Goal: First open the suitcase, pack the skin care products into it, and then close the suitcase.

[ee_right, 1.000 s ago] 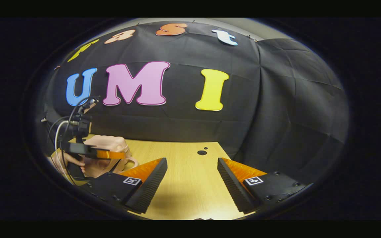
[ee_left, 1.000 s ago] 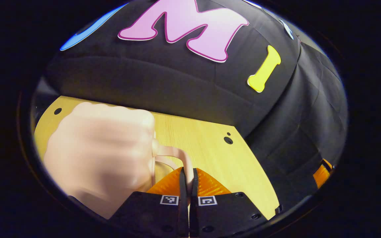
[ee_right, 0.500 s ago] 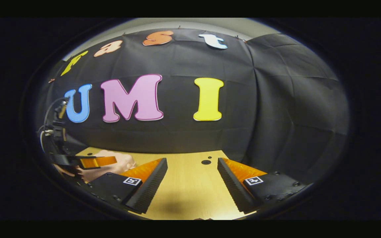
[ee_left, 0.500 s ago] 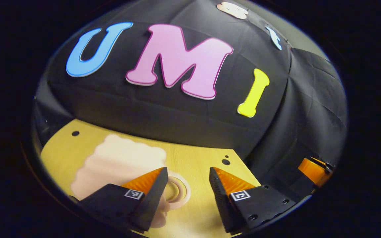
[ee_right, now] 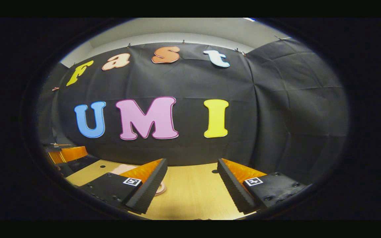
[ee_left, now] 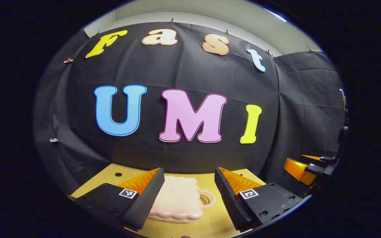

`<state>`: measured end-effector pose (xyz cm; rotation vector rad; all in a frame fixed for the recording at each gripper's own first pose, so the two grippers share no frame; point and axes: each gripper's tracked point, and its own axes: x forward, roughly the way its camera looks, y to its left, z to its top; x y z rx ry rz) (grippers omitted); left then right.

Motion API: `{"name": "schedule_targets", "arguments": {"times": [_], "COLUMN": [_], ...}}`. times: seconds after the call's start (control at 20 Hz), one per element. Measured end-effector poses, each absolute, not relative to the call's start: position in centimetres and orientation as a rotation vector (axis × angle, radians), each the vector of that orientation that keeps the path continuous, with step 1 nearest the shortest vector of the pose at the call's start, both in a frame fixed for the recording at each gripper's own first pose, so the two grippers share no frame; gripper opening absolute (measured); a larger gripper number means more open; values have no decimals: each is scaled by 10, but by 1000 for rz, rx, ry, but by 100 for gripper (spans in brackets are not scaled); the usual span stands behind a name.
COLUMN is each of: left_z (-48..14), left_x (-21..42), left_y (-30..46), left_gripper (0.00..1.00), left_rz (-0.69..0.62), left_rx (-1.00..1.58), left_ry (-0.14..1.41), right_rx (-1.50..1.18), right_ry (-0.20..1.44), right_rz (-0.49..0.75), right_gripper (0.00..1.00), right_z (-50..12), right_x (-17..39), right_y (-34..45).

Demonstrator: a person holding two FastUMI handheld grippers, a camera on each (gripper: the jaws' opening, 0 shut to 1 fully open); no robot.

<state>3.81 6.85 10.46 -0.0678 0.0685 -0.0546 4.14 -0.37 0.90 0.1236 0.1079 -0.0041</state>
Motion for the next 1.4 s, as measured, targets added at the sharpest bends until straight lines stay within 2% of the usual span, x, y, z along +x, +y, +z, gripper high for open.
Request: {"name": "schedule_targets", "arguments": {"times": [0.4,0.5,0.6,0.65,0.8,0.85,0.9,0.95,1.4], "left_z": [97,101,102,104,109,111,115,116,113], "left_x": [-1,-1,-1,-3,-3,-2,-2,-3,6], "left_y": [115,118,120,117,114,116,116,115,136], "left_gripper": [96,96,96,96,96,96,96,96,96], "left_rz": [-21,-32,-34,-47,-63,-55,-52,-57,-25], "left_rx": [-117,-106,-85,-78,-59,-46,-35,-27,-44], "left_ry": [62,49,37,34,21,12,-2,-6,-1], "right_rx": [119,112,105,101,104,108,113,117,95], "right_ry": [89,83,67,62,52,54,56,55,43], "right_rz": [-6,-13,-20,-23,-39,-45,-48,-52,-63], "right_gripper": [97,92,92,96,96,92,92,96,97], "right_z": [23,27,32,34,38,38,39,39,46], "right_x": [-5,-12,-14,-15,-15,-14,-13,-13,-9], "right_y": [34,36,38,38,37,35,35,35,36]}}
